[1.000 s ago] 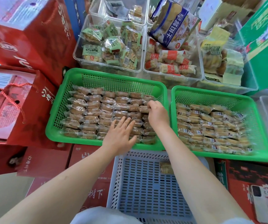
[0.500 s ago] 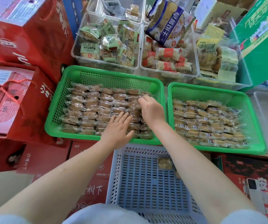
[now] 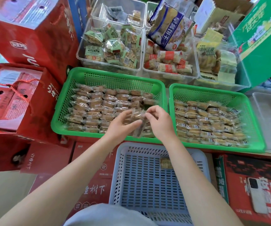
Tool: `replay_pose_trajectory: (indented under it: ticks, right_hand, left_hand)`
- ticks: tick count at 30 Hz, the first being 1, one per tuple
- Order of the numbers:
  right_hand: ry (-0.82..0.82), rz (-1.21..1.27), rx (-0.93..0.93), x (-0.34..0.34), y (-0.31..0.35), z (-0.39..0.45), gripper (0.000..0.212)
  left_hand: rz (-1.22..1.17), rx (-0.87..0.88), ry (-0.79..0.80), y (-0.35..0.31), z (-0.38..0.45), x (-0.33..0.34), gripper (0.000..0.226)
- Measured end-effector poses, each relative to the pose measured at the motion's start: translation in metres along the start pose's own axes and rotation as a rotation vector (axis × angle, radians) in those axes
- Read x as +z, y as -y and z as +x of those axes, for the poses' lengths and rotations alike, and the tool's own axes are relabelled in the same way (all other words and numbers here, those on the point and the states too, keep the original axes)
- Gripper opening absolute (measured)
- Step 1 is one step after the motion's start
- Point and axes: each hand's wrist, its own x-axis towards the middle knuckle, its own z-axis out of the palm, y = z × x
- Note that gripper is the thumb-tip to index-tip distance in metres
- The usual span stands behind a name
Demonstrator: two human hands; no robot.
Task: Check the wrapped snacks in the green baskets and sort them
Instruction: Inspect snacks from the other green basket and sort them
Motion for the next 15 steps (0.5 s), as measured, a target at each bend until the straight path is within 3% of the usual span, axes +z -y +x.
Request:
replay_pose_trajectory:
  ticks: [8, 15]
  right_hand:
    - [0.222, 0.142, 0.059, 0.003, 0.012, -0.041, 0.010]
    - [0.105, 0.064, -0.005, 0.011, 0.018, -0.056, 0.017]
  left_hand:
    - [-0.079, -0.086, 0.145, -0.003, -0.034, -0.016, 0.025]
    - [-0.146, -0.119, 0.128, -0.005, -0.053, -0.018, 0.025]
